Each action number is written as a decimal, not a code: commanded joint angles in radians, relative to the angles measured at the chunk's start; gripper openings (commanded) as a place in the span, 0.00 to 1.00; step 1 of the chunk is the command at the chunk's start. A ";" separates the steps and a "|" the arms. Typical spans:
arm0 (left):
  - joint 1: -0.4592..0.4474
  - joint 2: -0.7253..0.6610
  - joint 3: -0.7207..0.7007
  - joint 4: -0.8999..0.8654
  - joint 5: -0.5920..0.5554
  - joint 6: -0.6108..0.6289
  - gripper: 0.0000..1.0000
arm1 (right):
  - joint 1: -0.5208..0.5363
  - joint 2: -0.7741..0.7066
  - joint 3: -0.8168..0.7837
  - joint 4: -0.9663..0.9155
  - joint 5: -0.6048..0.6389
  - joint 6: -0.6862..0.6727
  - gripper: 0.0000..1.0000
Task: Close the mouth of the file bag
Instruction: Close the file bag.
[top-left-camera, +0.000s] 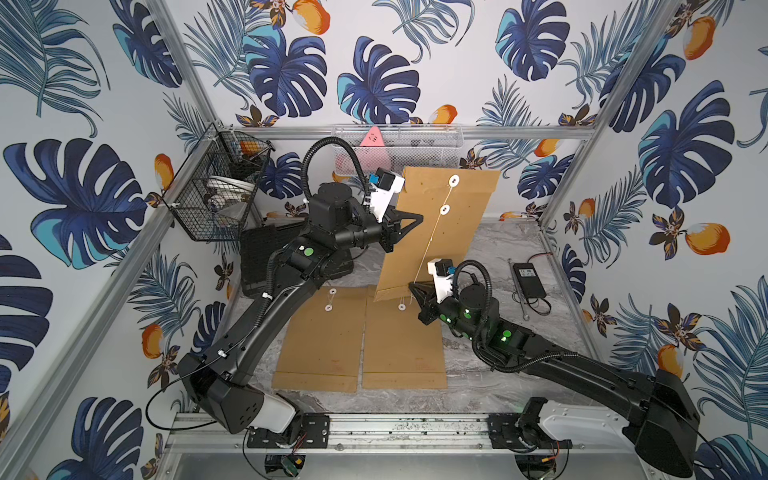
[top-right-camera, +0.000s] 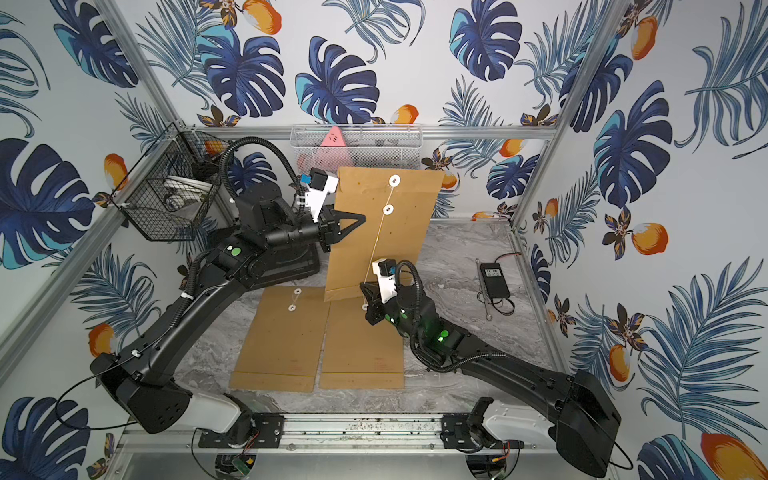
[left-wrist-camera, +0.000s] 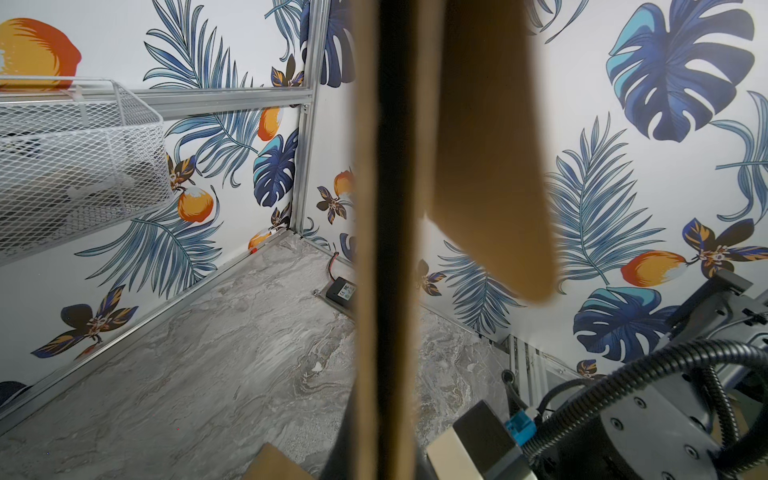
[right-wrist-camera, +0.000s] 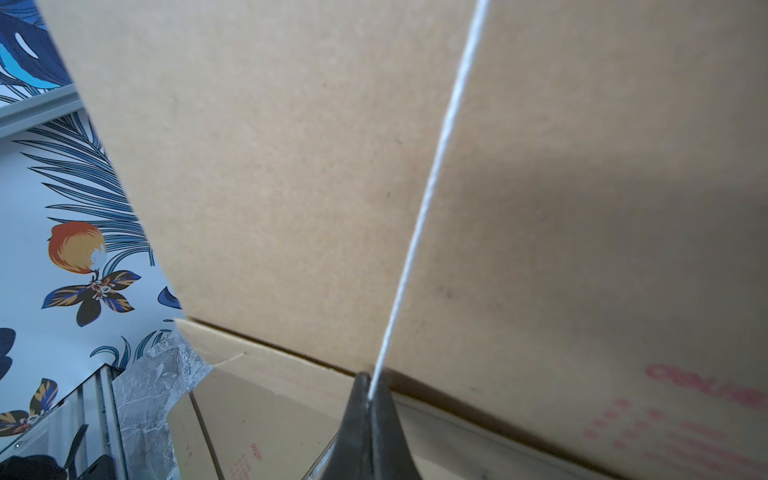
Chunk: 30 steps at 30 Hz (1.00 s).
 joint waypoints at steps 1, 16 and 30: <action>0.013 -0.014 -0.007 0.021 0.047 -0.033 0.00 | -0.001 -0.009 0.013 -0.038 0.019 0.010 0.00; 0.098 -0.085 -0.149 0.169 0.159 -0.192 0.00 | -0.235 -0.107 0.032 -0.235 -0.085 0.085 0.00; 0.127 -0.143 -0.254 0.199 0.171 -0.228 0.00 | -0.438 -0.107 0.134 -0.403 -0.116 0.098 0.00</action>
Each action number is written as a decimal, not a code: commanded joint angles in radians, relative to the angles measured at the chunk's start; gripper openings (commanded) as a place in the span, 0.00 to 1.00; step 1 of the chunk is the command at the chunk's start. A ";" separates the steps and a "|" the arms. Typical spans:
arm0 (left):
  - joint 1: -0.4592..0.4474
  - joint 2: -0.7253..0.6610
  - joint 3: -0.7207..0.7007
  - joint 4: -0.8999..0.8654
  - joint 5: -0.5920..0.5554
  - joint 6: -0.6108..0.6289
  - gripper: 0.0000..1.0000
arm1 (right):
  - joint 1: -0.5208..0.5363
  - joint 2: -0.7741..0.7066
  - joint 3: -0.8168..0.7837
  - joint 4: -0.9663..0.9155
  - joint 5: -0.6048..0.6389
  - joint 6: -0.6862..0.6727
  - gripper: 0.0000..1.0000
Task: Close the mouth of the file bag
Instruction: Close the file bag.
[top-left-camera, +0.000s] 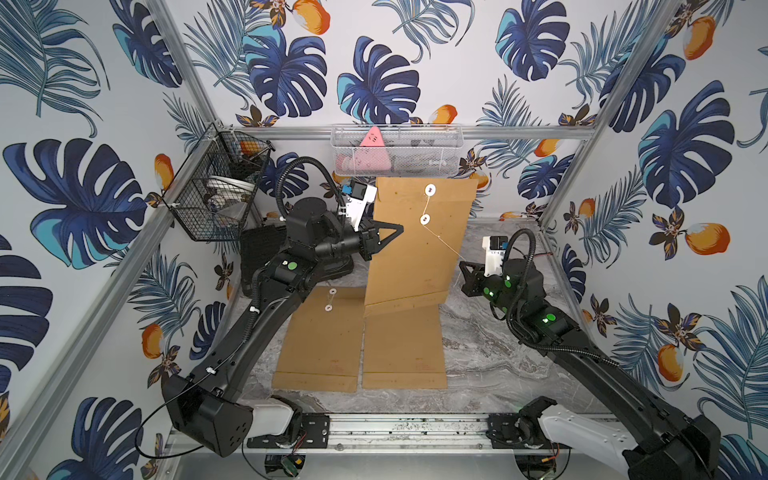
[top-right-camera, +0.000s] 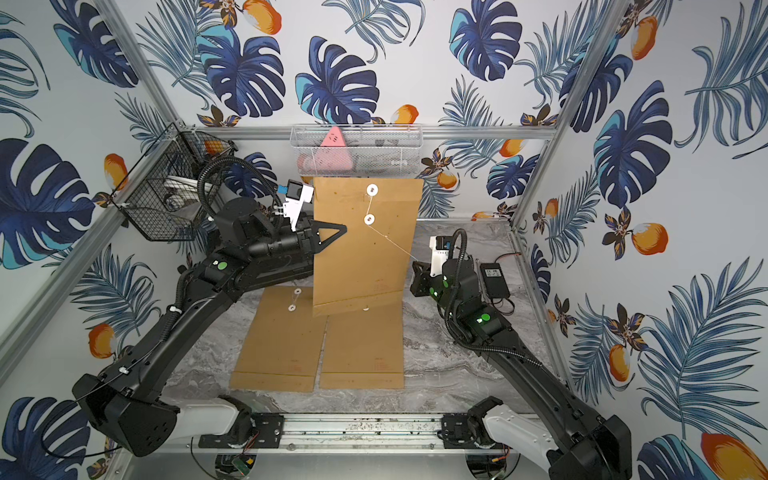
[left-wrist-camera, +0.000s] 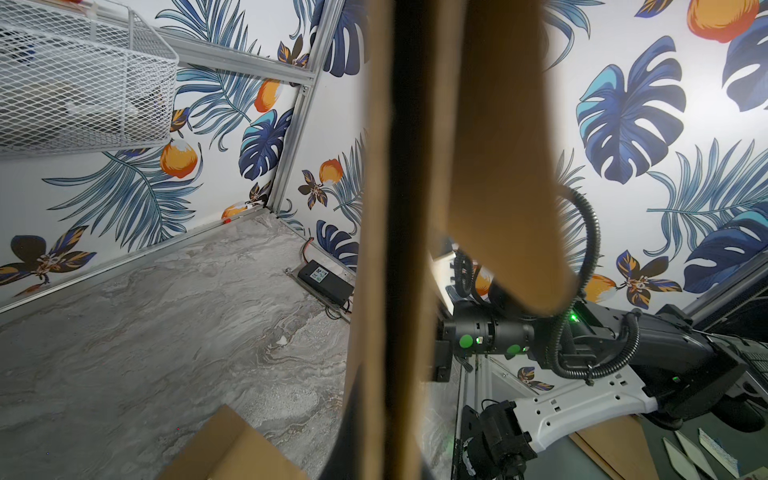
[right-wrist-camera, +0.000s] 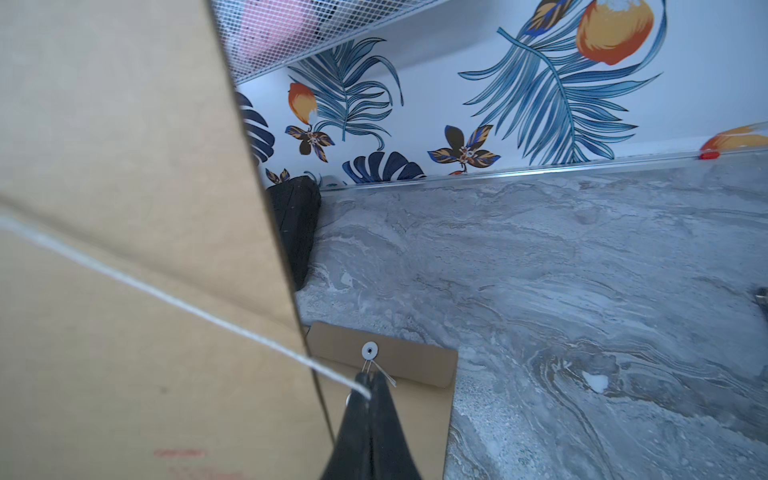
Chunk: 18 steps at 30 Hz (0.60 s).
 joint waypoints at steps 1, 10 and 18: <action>0.005 -0.014 -0.017 0.057 0.022 -0.026 0.00 | -0.042 0.014 0.031 -0.051 -0.012 0.004 0.00; 0.005 -0.014 -0.070 0.042 0.007 -0.038 0.00 | -0.071 0.030 0.116 -0.075 -0.032 -0.037 0.00; 0.004 -0.031 -0.148 0.040 0.016 -0.050 0.00 | -0.071 -0.016 0.192 -0.166 0.109 -0.110 0.00</action>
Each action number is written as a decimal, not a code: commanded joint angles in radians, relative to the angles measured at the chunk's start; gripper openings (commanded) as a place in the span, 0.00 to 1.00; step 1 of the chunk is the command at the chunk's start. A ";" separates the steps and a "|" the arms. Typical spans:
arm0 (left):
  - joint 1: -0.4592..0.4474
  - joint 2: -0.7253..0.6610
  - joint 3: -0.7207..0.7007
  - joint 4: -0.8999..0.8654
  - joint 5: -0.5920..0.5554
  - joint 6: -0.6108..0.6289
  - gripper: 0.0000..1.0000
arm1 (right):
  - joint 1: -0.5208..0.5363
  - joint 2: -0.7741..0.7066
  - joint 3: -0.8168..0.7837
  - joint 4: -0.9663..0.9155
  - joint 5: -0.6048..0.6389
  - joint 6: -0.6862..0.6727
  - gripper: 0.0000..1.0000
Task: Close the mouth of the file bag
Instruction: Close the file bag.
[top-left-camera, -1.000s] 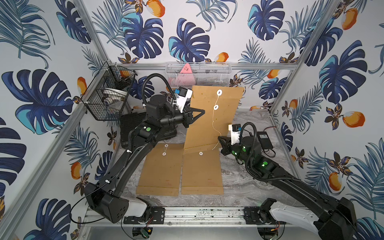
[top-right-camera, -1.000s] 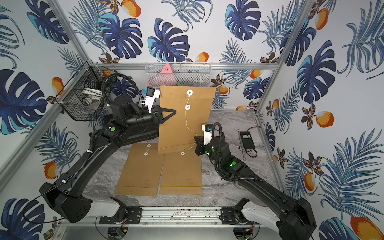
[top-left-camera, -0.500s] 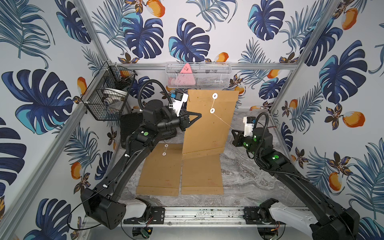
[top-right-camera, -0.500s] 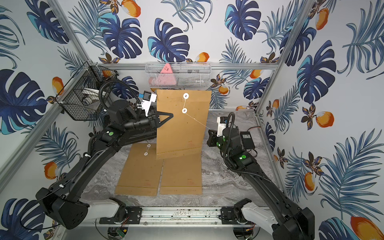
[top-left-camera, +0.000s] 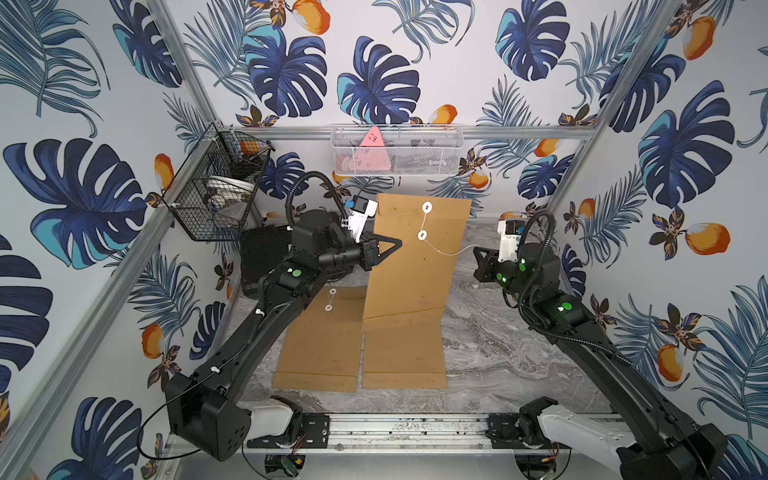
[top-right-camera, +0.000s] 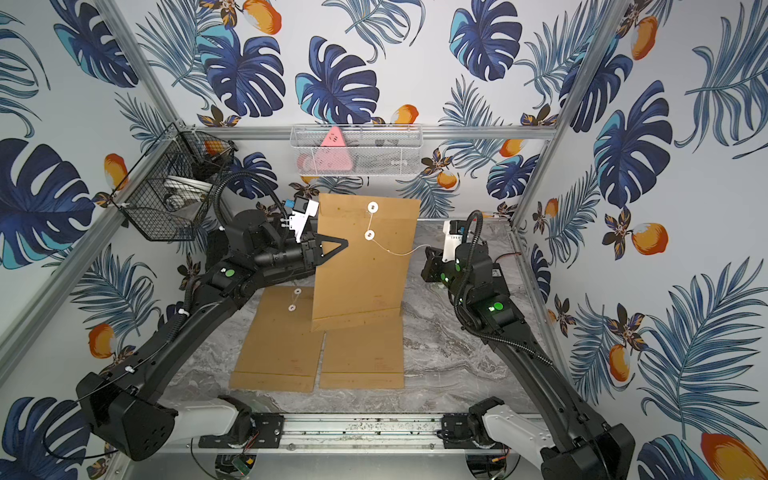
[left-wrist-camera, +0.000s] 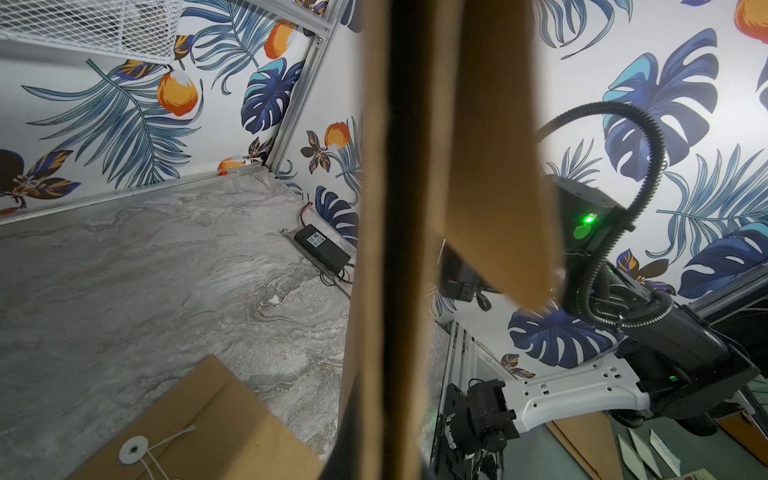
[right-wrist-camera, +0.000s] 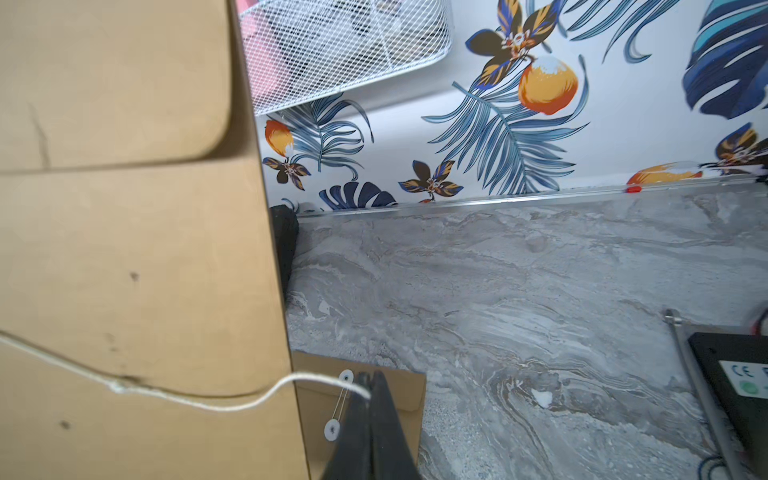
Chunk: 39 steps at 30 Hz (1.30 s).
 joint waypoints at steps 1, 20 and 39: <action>0.000 -0.013 -0.025 0.036 0.014 -0.011 0.00 | 0.001 -0.020 0.043 -0.049 0.087 -0.065 0.00; -0.090 -0.043 -0.159 0.065 0.024 -0.051 0.00 | 0.004 0.169 0.293 -0.096 0.005 -0.172 0.00; -0.240 -0.023 -0.194 0.026 0.004 0.005 0.00 | 0.008 0.267 0.427 -0.221 -0.076 -0.176 0.00</action>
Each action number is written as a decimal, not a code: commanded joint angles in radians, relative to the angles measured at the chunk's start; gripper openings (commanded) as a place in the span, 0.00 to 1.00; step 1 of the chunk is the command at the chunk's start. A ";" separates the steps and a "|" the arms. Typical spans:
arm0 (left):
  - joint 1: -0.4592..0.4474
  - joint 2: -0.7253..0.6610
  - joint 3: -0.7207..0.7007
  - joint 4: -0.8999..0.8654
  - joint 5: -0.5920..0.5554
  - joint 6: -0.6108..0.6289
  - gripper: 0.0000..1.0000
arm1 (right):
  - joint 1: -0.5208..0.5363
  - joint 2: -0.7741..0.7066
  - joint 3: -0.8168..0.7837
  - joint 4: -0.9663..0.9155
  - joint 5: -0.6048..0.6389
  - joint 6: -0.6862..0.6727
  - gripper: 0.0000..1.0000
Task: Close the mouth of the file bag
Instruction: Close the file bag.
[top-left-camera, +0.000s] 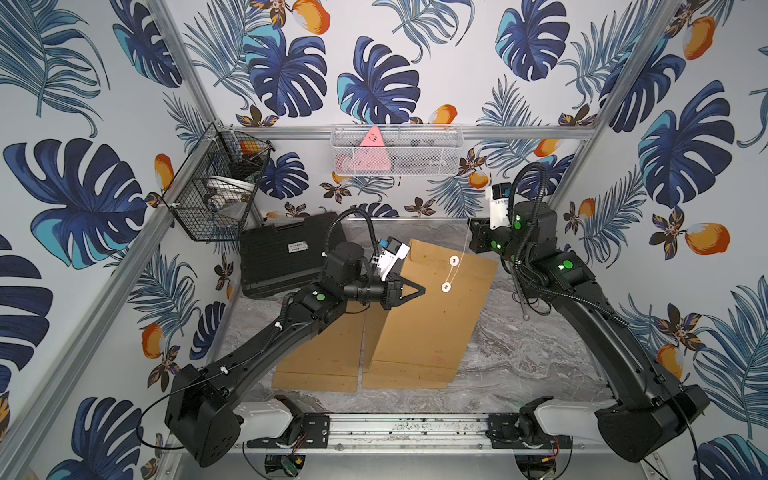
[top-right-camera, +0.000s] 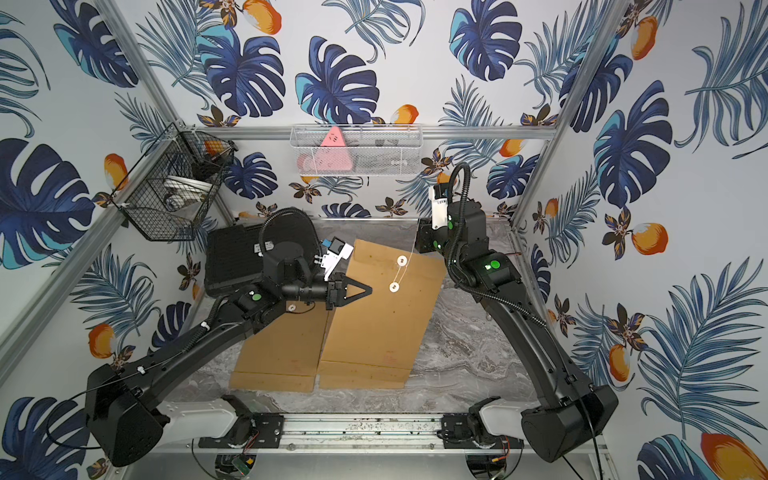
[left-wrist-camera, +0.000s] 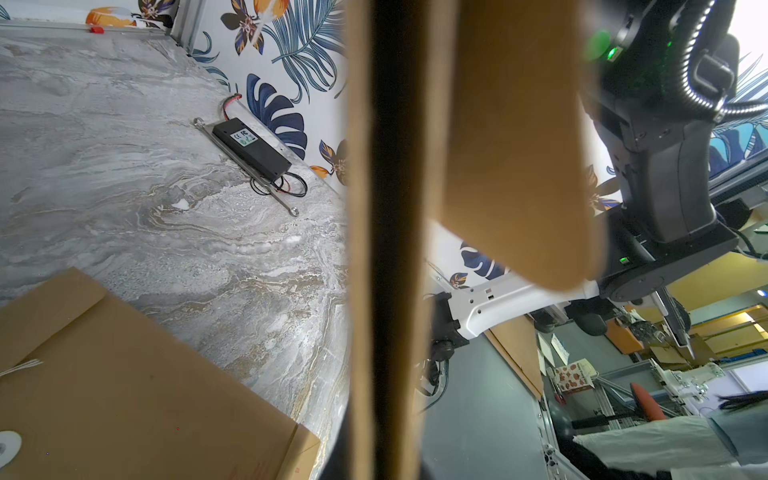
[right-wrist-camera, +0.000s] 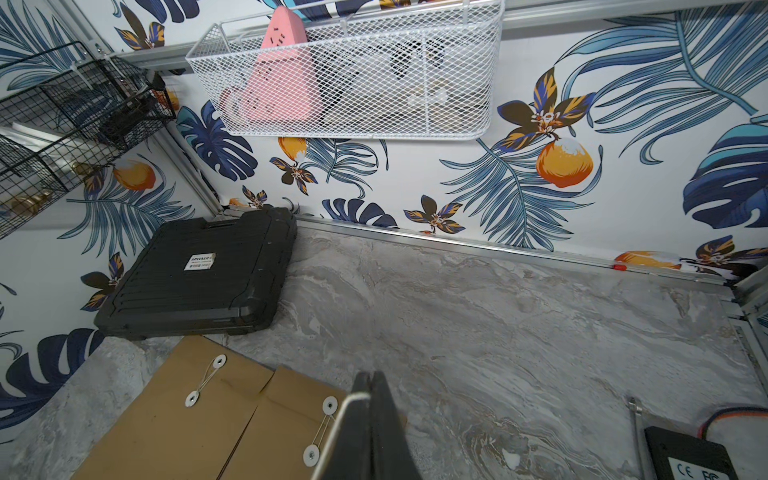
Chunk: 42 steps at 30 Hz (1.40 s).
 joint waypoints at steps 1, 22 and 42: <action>-0.012 0.003 0.002 0.003 0.000 0.028 0.00 | 0.001 0.003 0.016 -0.018 -0.015 -0.009 0.00; -0.028 0.012 0.002 -0.012 -0.074 0.038 0.00 | 0.159 0.015 0.028 -0.105 0.062 -0.023 0.00; 0.003 -0.013 -0.050 0.039 -0.050 0.023 0.00 | 0.077 -0.029 0.005 -0.148 0.113 0.028 0.00</action>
